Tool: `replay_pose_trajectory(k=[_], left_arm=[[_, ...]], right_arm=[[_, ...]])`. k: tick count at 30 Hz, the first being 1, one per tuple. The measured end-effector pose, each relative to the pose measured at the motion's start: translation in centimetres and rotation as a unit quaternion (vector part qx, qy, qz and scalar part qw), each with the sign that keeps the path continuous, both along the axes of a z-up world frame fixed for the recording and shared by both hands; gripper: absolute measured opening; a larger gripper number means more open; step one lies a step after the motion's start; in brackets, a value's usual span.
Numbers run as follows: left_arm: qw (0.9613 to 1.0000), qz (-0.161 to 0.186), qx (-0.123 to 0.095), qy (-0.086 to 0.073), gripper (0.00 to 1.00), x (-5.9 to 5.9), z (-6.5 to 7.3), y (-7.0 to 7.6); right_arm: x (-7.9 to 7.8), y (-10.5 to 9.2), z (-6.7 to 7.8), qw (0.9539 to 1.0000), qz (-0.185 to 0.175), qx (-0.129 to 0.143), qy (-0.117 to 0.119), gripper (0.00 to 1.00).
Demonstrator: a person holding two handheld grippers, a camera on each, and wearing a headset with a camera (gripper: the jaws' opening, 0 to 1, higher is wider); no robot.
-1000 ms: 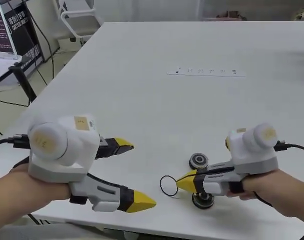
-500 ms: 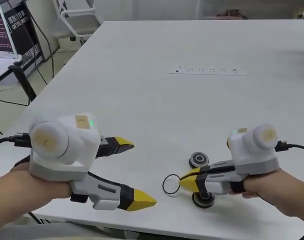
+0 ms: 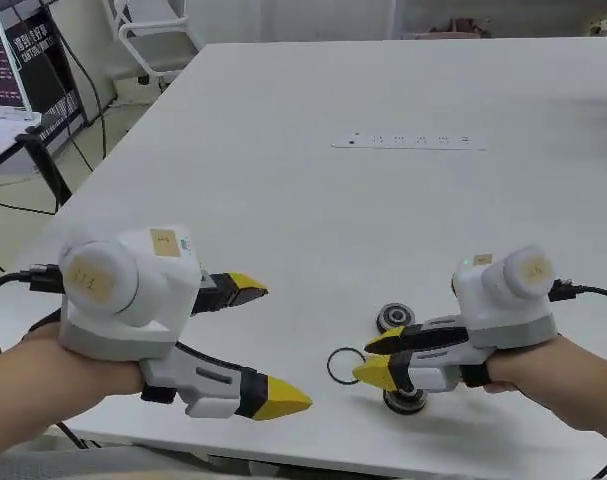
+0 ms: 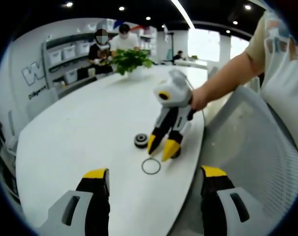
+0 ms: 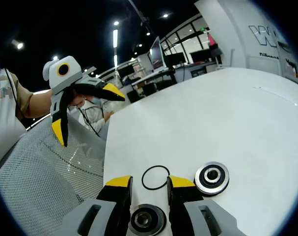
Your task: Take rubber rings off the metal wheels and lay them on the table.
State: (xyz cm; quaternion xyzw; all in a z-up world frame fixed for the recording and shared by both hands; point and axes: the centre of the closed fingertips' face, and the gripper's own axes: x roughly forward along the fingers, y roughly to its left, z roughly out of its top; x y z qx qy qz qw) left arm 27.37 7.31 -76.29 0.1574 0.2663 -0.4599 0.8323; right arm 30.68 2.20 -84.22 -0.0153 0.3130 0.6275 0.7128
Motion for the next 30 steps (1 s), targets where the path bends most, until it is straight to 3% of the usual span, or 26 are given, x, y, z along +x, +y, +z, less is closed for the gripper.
replay_pose_trajectory(k=[12, 30], left_arm=[[1.0000, -0.005, 0.002, 0.002, 0.76, 0.2, 0.0, -0.3], [0.9998, -0.020, -0.003, 0.004, 0.75, 1.0, 0.3, -2.0]], right_arm=[[-0.1, -0.5, 1.4, 0.9998, -0.003, 0.013, -0.014, 0.37], [-0.4, -3.8, 3.2, 0.9987, -0.027, 0.033, -0.027, 0.43]])
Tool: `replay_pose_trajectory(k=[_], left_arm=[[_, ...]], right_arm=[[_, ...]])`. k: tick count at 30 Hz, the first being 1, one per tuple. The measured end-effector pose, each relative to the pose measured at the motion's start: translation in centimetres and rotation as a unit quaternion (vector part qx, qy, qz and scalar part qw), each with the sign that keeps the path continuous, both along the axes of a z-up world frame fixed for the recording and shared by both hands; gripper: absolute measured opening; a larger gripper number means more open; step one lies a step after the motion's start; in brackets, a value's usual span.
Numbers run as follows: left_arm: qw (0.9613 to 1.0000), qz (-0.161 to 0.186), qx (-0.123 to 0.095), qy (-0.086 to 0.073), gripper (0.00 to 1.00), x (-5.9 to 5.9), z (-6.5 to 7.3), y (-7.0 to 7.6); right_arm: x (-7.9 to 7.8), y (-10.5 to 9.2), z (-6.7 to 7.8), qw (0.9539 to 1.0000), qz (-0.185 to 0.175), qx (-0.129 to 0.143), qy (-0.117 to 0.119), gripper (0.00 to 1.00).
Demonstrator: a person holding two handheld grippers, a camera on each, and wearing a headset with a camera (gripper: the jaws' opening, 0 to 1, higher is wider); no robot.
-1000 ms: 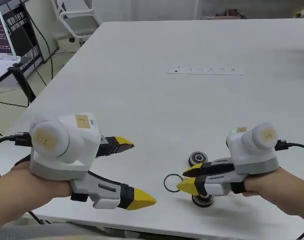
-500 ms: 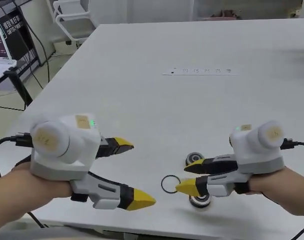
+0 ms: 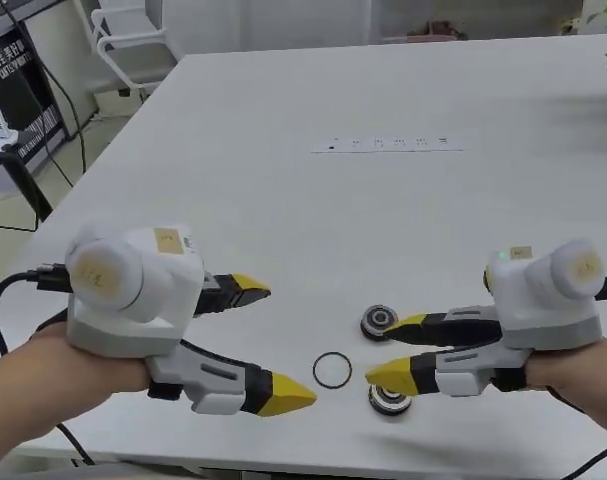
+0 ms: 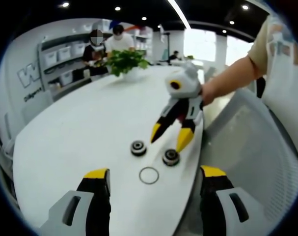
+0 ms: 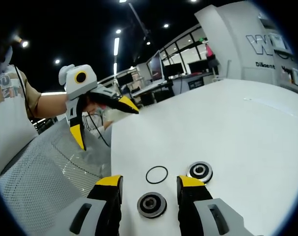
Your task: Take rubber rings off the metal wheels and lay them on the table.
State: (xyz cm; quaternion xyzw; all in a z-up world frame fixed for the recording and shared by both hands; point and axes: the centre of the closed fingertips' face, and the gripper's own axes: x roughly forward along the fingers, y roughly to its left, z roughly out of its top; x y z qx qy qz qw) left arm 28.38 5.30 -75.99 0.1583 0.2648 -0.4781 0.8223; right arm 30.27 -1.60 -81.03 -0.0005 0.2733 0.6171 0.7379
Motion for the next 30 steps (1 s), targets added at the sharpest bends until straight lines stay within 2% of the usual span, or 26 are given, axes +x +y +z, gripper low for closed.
replay_pose_trajectory(k=[13, 22, 30], left_arm=[[0.9999, -0.015, 0.005, 0.002, 0.73, 1.0, -0.4, -1.4], [0.9988, -0.042, 0.023, 0.009, 0.71, 1.1, -1.5, -2.9], [0.9978, -0.059, 0.026, 0.017, 0.68, 1.1, -2.5, -4.2]], right_arm=[[-0.4, -2.2, -0.1, 0.9998, -0.019, 0.002, -0.003, 0.45], [-0.6, -3.6, -0.8, 0.9996, -0.025, -0.004, -0.011, 0.46], [-1.3, -3.8, -1.5, 0.9995, -0.019, -0.014, -0.020, 0.45]])
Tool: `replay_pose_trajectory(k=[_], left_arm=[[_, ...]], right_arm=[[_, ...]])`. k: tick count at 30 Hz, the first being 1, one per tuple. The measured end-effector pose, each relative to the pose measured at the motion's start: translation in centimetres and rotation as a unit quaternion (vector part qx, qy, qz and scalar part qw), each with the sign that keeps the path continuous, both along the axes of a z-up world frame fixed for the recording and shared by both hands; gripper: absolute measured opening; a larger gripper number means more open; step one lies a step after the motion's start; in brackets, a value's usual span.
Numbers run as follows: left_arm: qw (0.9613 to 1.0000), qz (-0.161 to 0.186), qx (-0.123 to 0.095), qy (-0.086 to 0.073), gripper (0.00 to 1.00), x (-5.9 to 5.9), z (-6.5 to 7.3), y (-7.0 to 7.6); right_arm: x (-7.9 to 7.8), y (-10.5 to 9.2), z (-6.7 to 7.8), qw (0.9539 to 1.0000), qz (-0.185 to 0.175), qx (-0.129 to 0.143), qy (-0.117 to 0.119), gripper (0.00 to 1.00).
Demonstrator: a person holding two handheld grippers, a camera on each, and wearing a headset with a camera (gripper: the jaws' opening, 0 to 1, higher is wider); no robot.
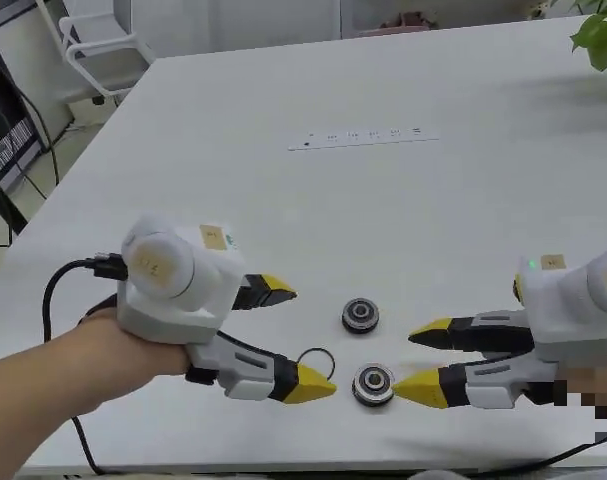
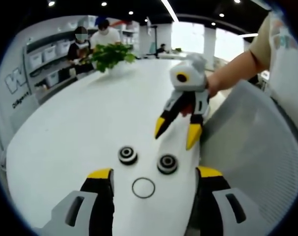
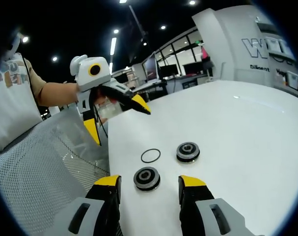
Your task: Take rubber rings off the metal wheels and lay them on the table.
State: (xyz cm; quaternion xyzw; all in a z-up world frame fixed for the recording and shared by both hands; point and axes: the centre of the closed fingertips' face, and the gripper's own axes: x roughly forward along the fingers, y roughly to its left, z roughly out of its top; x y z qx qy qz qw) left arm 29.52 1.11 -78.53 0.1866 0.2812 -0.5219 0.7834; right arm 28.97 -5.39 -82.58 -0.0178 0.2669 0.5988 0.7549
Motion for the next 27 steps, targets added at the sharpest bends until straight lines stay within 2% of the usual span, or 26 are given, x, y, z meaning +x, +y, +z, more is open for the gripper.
replay_pose_trajectory(k=[20, 27], left_arm=[[0.9990, -0.038, 0.017, 0.017, 0.57, -0.9, -3.1, -2.3], [0.9989, -0.038, 0.013, 0.026, 0.53, -0.9, -3.9, -2.8]], right_arm=[[-1.0, 0.8, -1.8, 0.9990, 0.027, -0.022, -0.029, 0.40], [-0.7, 1.0, -2.5, 0.9987, 0.024, -0.029, -0.034, 0.38]])
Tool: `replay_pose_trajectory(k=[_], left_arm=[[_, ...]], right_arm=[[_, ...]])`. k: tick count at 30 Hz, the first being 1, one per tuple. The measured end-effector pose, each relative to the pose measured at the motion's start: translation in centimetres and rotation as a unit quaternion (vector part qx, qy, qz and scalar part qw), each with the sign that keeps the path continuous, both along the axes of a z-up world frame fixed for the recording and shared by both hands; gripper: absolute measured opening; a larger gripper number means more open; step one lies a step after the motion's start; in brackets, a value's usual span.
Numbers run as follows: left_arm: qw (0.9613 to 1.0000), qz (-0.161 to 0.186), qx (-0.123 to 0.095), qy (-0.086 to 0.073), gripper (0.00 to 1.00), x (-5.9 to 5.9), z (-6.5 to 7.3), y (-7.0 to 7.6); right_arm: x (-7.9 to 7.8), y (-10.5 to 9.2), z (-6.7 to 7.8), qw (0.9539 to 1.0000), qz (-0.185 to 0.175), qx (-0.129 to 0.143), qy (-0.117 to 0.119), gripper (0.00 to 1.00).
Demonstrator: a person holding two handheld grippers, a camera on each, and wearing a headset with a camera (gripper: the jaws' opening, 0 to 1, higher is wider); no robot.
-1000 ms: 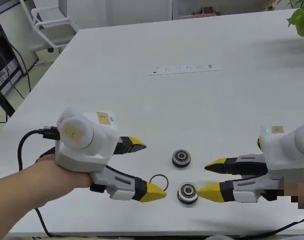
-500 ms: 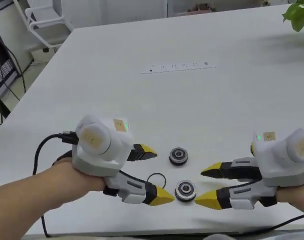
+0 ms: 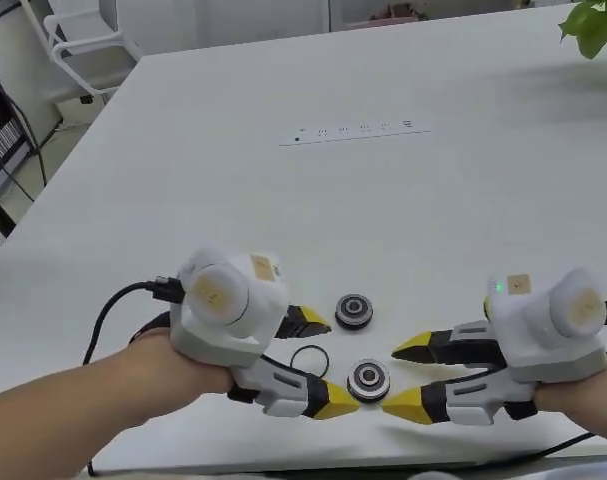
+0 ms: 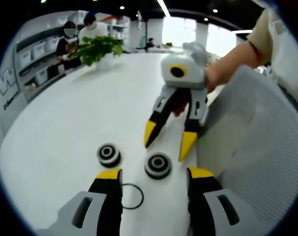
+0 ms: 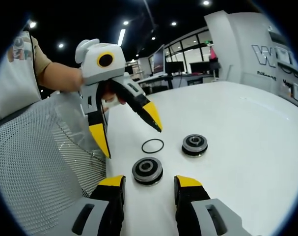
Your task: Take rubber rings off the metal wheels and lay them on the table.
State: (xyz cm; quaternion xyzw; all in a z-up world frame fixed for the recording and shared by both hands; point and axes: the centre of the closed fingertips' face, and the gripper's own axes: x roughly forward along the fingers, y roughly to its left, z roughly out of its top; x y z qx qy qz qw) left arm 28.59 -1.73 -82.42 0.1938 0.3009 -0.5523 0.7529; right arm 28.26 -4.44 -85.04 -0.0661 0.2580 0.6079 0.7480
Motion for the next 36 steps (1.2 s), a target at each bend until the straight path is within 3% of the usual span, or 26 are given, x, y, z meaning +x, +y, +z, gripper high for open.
replay_pose_trajectory(k=[20, 36], left_arm=[[0.9998, -0.008, -0.014, 0.015, 0.34, -0.2, -1.3, -1.9], [0.9997, -0.022, -0.006, 0.000, 0.24, -0.3, -1.9, -2.4]], right_arm=[[-0.2, 0.5, -0.5, 1.0000, 0.002, 0.001, 0.001, 0.34], [-0.2, 0.6, -0.4, 1.0000, -0.001, 0.007, 0.003, 0.33]])
